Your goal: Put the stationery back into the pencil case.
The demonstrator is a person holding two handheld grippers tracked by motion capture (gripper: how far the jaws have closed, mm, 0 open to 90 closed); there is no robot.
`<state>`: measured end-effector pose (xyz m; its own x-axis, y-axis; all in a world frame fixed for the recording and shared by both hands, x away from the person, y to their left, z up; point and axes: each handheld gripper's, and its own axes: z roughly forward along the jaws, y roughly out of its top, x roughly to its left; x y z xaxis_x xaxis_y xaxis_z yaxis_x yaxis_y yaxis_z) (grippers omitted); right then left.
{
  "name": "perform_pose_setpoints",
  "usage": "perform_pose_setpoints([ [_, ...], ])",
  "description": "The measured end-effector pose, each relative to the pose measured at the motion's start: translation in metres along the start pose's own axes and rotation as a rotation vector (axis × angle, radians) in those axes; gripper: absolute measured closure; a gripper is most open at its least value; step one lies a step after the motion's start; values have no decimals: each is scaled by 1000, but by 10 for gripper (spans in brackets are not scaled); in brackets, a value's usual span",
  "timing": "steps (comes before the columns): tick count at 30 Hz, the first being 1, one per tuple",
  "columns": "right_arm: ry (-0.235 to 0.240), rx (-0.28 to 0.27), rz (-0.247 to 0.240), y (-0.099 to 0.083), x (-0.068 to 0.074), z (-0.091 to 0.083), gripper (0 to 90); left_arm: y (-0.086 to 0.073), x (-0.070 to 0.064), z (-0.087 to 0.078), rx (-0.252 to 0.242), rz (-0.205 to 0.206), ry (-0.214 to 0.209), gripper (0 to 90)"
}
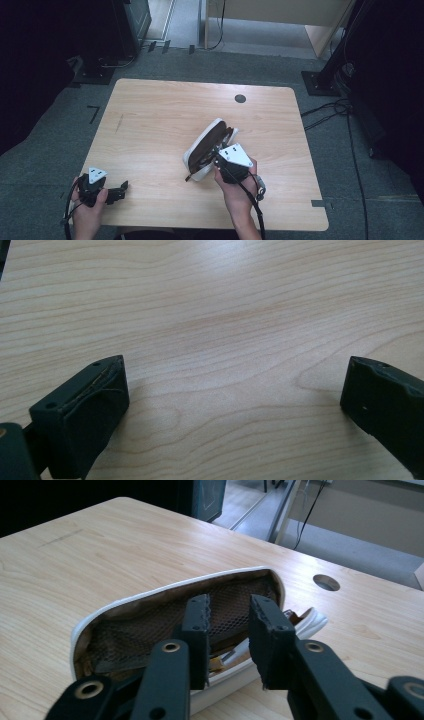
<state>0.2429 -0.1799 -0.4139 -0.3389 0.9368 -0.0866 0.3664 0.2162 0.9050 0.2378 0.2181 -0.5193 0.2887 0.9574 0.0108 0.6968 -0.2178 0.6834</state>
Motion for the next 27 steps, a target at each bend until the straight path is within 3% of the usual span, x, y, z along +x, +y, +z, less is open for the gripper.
perform_pose_setpoints([
  [3,-7,-9,7,-1,-3,-1,651,0,0,0,0,0,0,0],
  [5,-7,-27,20,-2,-10,-3,577,0,0,0,0,0,0,0],
  [12,104,-47,103,-6,-30,-9,334,0,0,0,0,0,0,0],
  [18,98,-22,148,-12,-52,-17,127,0,0,0,0,0,0,0],
  [21,85,2,126,-17,-61,-20,21,0,0,0,0,0,0,0],
  [23,105,25,127,-21,-68,-22,0,0,0,0,0,0,0,0],
  [27,84,38,120,-28,-78,-25,0,0,0,0,0,0,0,0],
])
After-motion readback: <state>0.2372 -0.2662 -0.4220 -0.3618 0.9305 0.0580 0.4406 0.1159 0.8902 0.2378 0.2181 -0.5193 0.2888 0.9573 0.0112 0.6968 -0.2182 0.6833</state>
